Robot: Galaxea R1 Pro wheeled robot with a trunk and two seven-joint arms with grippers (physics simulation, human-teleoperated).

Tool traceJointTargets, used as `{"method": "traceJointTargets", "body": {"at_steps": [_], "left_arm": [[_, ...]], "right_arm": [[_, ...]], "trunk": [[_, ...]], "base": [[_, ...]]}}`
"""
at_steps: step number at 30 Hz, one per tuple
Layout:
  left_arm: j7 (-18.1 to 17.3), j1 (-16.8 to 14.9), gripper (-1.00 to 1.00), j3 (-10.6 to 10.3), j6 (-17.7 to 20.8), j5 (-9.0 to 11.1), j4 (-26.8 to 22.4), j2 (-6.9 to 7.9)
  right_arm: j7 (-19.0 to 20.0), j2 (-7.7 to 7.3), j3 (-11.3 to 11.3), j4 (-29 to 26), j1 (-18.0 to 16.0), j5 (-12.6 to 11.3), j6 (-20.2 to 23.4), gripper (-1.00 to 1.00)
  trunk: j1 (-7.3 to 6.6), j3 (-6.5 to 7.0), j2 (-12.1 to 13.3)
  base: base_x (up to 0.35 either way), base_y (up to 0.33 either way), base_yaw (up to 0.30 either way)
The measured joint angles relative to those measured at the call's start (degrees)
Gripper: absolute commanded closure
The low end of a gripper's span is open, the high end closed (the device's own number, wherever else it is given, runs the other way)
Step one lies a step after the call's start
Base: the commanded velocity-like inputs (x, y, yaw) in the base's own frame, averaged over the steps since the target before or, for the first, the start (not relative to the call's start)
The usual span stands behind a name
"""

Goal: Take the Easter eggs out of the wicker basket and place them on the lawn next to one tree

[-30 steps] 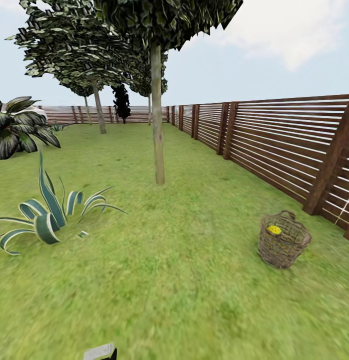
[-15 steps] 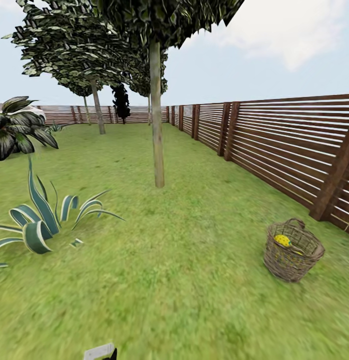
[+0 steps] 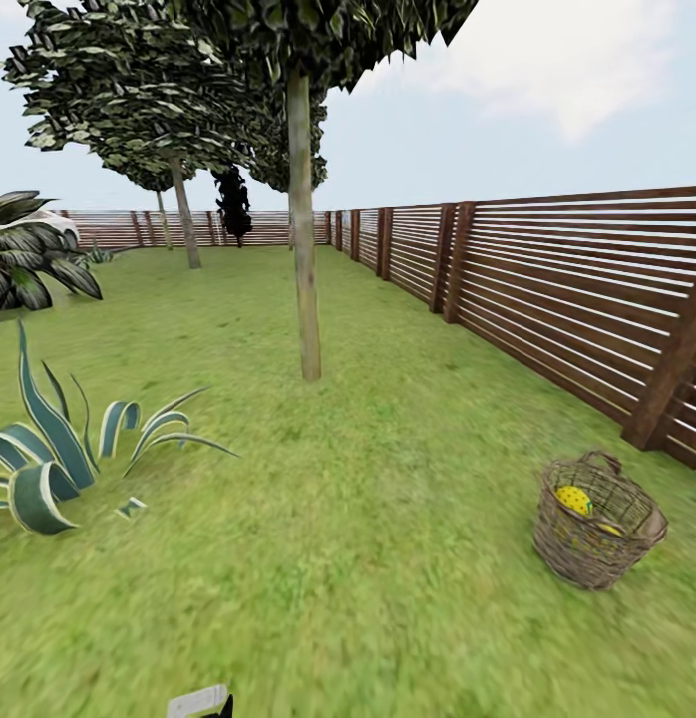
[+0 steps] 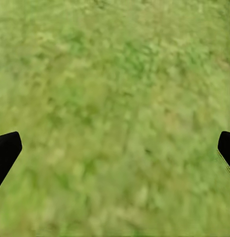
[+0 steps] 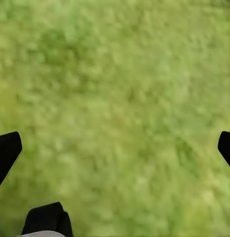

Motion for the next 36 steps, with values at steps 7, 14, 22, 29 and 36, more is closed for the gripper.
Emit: {"method": "traceJointTargets", "body": {"at_steps": [7, 14, 22, 29, 36], "left_arm": [[0.02, 0.0, -1.0, 0.0, 0.0, 0.0, 0.0, 0.0], [0.02, 0.0, -1.0, 0.0, 0.0, 0.0, 0.0, 0.0], [0.02, 0.0, -1.0, 0.0, 0.0, 0.0, 0.0, 0.0], [0.03, 0.0, -1.0, 0.04, 0.01, 0.0, -0.01, 0.0], [0.03, 0.01, -1.0, 0.02, 0.01, 0.0, -0.02, 0.0]], "right_arm": [[0.0, 0.0, -0.02, 0.0, 0.0, 0.0, 0.0, -1.0], [0.0, 0.0, -0.01, -0.05, 0.0, 0.0, 0.0, -1.0], [0.0, 0.0, -0.05, -0.09, 0.0, 0.0, 0.0, -1.0], [0.0, 0.0, -0.02, -0.08, -0.01, 0.0, 0.0, -1.0], [0.0, 0.0, 0.03, -0.07, -0.01, 0.0, 0.0, -1.0]], "trunk": [[0.0, 0.0, 0.0], [0.0, 0.0, 0.0], [0.0, 0.0, 0.0], [0.0, 0.0, 0.0], [0.0, 0.0, 0.0]], "base": [[0.331, 0.0, -0.083], [0.331, 0.0, -0.105], [0.331, 0.0, -0.128], [0.331, 0.026, -0.047], [0.33, 0.122, -0.002]]}}
